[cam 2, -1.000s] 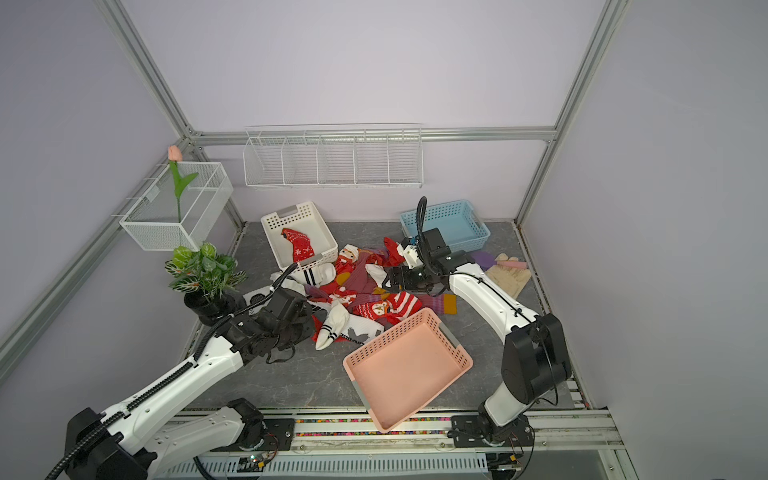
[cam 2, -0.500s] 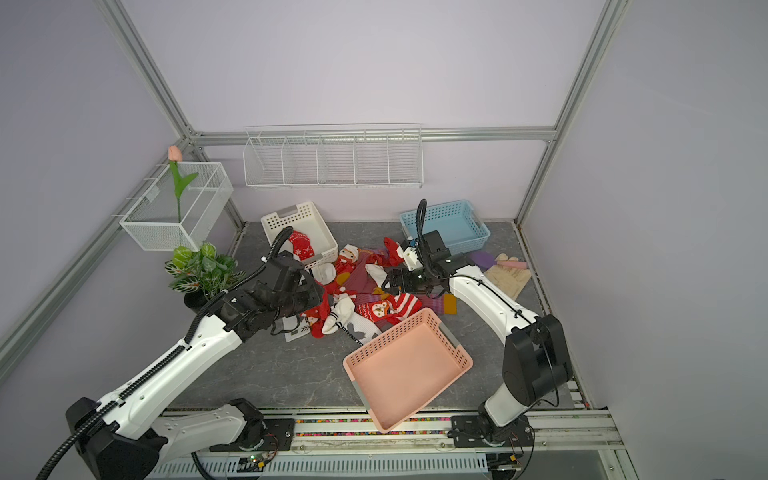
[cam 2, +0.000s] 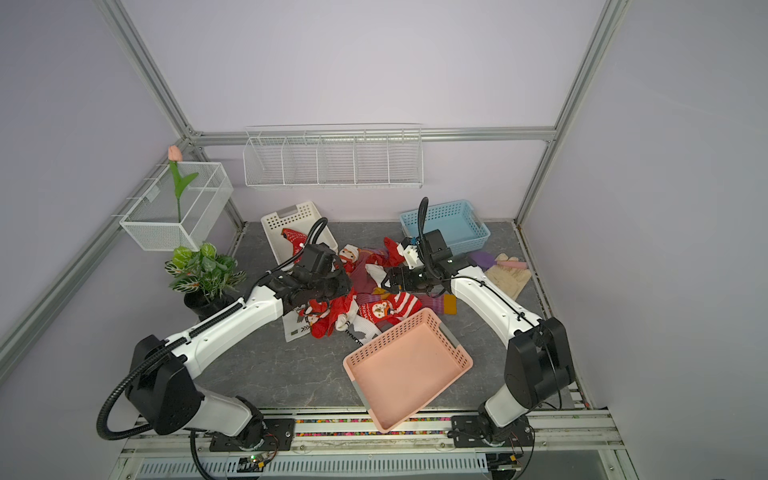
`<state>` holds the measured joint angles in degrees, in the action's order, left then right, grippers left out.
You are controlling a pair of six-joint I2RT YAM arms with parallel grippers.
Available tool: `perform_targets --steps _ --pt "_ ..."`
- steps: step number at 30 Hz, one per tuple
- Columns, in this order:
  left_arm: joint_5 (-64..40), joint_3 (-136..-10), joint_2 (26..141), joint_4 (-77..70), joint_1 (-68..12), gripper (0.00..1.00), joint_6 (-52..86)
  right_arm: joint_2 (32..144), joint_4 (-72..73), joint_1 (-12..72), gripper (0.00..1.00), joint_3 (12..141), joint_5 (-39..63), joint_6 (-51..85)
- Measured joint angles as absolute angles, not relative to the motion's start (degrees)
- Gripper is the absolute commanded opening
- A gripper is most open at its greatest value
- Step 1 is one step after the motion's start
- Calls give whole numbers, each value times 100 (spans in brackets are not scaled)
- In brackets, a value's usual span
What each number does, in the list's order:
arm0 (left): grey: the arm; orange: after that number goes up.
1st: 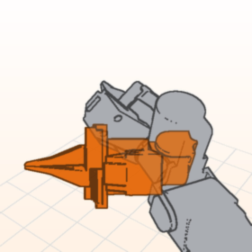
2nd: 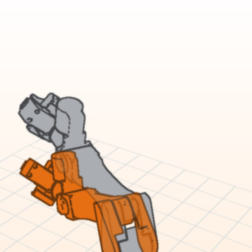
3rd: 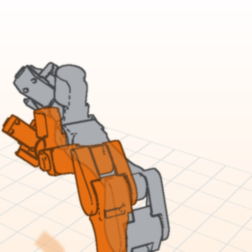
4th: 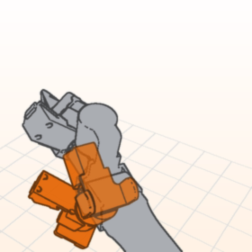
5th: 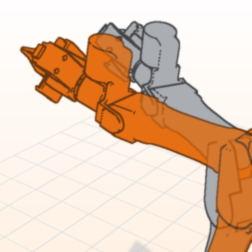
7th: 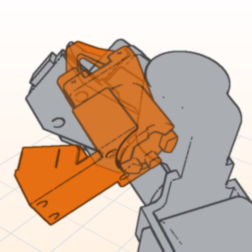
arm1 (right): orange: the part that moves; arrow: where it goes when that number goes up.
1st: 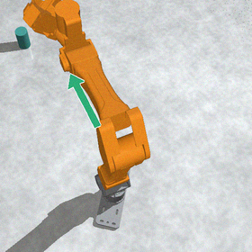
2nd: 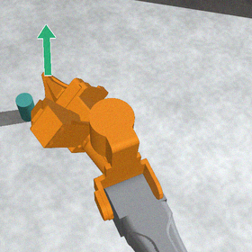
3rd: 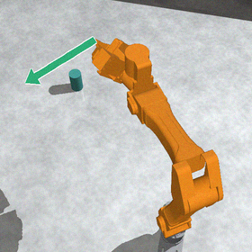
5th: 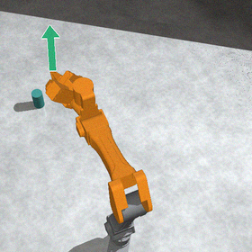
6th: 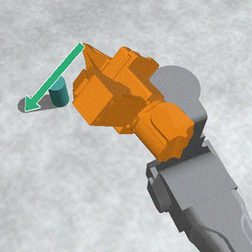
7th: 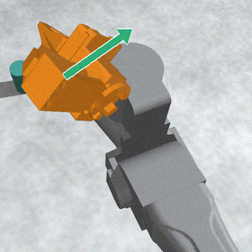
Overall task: Sort the socks into the basket by color
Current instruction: Place the sock at the center of the board.
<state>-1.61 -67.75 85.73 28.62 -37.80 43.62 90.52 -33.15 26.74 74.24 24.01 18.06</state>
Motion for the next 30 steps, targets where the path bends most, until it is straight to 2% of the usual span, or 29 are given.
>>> perform_targets --steps 3,6,7,10,11,17,21,29,30 --pt "-290 -6775 8726 2705 -3778 0 4322 9052 -3315 2674 90 7424 2401 1822" --pt "-360 -6779 8801 2598 -3778 10 4274 9052 -3315 2674 90 7424 2401 1826" --pt "-388 -6779 8812 2580 -3778 14 4254 9052 -3315 2676 90 7424 2403 1841" --pt "-434 -6792 8818 2541 -3778 43 4195 9052 -3312 2683 90 7424 2403 1868" --pt "-449 -6801 8818 2530 -3778 48 4182 9052 -3310 2685 90 7424 2403 1874" --pt "-454 -6805 8814 2536 -3752 56 4178 9100 -3286 2757 90 7432 2405 1914" --pt "-349 -6805 8718 2672 -3717 58 4180 9288 -3269 2877 91 7533 2403 1929" --pt "355 -6528 7658 3317 -3612 60 4410 10141 -3321 3437 99 8197 2405 1863" --pt "410 -6449 7540 3354 -3603 60 4445 10245 -3319 3492 95 8283 2412 1839"
